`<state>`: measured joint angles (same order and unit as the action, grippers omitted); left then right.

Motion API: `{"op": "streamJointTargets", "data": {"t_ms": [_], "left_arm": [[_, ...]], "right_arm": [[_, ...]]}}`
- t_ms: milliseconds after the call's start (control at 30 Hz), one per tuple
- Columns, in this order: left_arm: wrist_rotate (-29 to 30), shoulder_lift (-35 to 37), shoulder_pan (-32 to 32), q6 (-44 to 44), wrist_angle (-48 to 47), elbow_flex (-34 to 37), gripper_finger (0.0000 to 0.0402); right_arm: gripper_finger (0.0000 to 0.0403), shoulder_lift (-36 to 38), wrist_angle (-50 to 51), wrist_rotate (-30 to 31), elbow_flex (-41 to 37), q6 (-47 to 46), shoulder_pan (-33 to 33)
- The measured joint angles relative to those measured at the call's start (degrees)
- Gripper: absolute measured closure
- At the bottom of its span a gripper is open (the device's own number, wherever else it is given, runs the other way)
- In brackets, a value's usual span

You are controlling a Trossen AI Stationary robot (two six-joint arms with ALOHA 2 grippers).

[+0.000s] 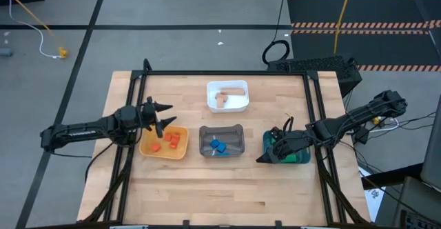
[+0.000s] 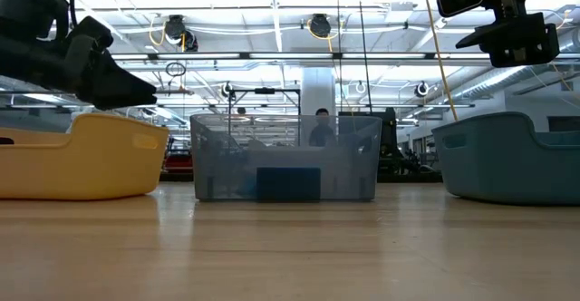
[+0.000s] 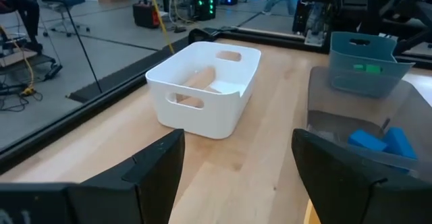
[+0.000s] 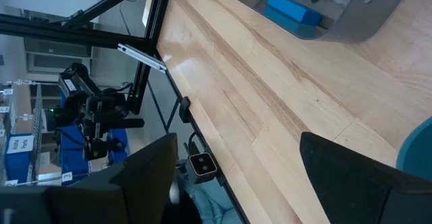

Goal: Sort & place blocks by color
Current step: Return to Home Position

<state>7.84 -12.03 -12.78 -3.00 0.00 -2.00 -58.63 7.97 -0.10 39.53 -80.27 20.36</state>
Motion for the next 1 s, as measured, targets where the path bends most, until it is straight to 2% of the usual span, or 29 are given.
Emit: {"op": "streamJointTargets", "data": {"t_ms": [600, 667, 767, 867, 1000], "left_arm": [[0.1, 0.0, 0.0, -0.2, 0.0, 0.0, 0.0128], [0.1, 0.0, 0.0, -0.2, 0.0, 0.0, 0.0128], [0.1, 0.0, 0.0, -0.3, 0.0, 0.0, 0.0128], [0.1, 0.0, 0.0, -0.3, 0.0, 0.0, 0.0128], [0.1, 0.0, 0.0, -0.3, 0.1, 0.0, 0.0128]], "right_arm": [[0.0101, 0.0, 0.0, 0.0, 0.0, 1.1, 0.0], [0.0101, 0.0, 0.6, 0.0, 0.0, 8.0, 0.0], [0.0101, 0.0, 0.2, 2.4, 0.0, 24.9, 0.0], [0.0101, 0.0, -2.1, 7.1, 0.0, 44.8, 0.0], [0.0101, 0.0, -10.7, 9.7, 0.0, 77.0, 0.0]]}}
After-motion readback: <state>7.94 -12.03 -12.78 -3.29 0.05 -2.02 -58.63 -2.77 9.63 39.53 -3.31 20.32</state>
